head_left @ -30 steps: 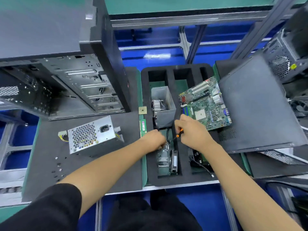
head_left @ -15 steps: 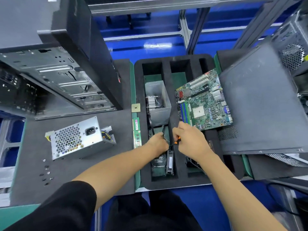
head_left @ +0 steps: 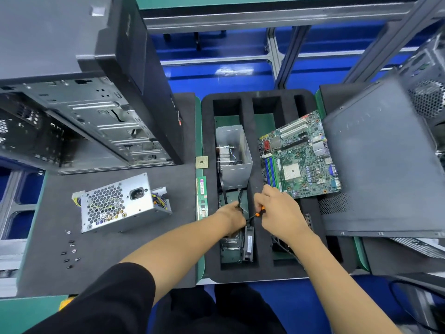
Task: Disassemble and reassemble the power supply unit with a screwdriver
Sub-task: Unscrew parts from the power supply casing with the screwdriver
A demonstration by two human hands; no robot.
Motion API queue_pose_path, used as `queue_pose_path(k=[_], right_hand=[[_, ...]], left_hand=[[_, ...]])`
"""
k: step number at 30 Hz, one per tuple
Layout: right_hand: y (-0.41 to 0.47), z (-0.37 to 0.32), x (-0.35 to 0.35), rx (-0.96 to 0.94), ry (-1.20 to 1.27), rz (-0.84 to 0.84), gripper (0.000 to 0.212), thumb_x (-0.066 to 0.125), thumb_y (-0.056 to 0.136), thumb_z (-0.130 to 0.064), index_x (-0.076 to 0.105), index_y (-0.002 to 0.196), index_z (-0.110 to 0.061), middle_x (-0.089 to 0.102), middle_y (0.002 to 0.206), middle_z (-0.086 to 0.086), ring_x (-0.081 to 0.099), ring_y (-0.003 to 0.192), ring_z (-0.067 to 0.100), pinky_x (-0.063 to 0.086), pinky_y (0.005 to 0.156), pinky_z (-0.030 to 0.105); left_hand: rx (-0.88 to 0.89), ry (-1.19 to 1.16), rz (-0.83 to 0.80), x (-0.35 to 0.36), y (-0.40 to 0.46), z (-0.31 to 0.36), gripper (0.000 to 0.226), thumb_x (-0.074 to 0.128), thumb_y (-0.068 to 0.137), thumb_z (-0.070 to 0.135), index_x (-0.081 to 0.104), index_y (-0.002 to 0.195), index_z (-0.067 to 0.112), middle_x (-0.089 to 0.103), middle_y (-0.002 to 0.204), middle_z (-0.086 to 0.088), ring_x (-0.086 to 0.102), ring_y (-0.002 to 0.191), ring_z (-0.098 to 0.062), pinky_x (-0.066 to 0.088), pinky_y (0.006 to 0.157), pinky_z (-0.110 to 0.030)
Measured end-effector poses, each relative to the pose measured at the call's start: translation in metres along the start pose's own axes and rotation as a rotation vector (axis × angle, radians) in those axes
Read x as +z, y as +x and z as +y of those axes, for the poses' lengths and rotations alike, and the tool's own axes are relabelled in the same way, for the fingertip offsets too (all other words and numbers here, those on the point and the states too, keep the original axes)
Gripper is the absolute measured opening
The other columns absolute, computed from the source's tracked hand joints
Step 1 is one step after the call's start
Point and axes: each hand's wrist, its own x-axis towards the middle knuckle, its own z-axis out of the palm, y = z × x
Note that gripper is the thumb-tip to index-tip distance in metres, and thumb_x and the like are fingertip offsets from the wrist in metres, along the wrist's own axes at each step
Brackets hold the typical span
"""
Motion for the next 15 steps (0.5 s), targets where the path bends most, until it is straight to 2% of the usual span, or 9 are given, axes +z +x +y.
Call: queue_pose_path(k=[4, 9, 12, 15], right_hand=[[0.0, -0.001, -0.001, 0.006, -0.007, -0.015, 0.041, 0.067, 0.062, 0.002, 0.045, 0.073, -0.03, 0.041, 0.083, -0.011, 0.02, 0.061, -0.005, 0.012, 0.053, 0.019], [0.001, -0.004, -0.006, 0.001, -0.032, -0.029, 0.038, 0.065, 0.066, 0.002, 0.046, 0.074, -0.03, 0.04, 0.084, -0.01, 0.022, 0.059, -0.002, 0.011, 0.051, 0.022], [0.003, -0.005, -0.015, -0.006, -0.04, -0.015, 0.034, 0.062, 0.068, 0.002, 0.048, 0.076, -0.028, 0.041, 0.085, -0.009, 0.024, 0.059, 0.0, 0.014, 0.049, 0.024], [0.009, -0.01, -0.035, -0.014, -0.051, -0.009, 0.032, 0.059, 0.069, 0.002, 0.049, 0.077, -0.027, 0.04, 0.085, -0.008, 0.034, 0.061, 0.01, 0.018, 0.048, 0.026]], left_hand=[[0.03, 0.015, 0.028, 0.007, 0.005, 0.001, 0.013, 0.063, 0.098, 0.024, 0.065, 0.11, 0.02, 0.067, 0.112, 0.004, 0.057, 0.11, -0.017, 0.026, 0.113, -0.037], [0.052, 0.008, 0.008, 0.004, 0.003, -0.003, 0.006, 0.063, 0.097, 0.024, 0.06, 0.1, 0.019, 0.064, 0.109, 0.004, 0.056, 0.111, -0.018, 0.027, 0.105, -0.036], [0.067, -0.011, 0.012, -0.005, -0.008, -0.008, 0.013, 0.065, 0.097, 0.028, 0.058, 0.095, 0.017, 0.064, 0.106, 0.003, 0.051, 0.116, -0.019, 0.027, 0.106, -0.037], [0.083, -0.262, 0.086, -0.016, -0.035, -0.024, 0.005, 0.064, 0.092, 0.011, 0.064, 0.095, 0.014, 0.065, 0.099, 0.0, 0.051, 0.113, -0.023, 0.027, 0.107, -0.041]])
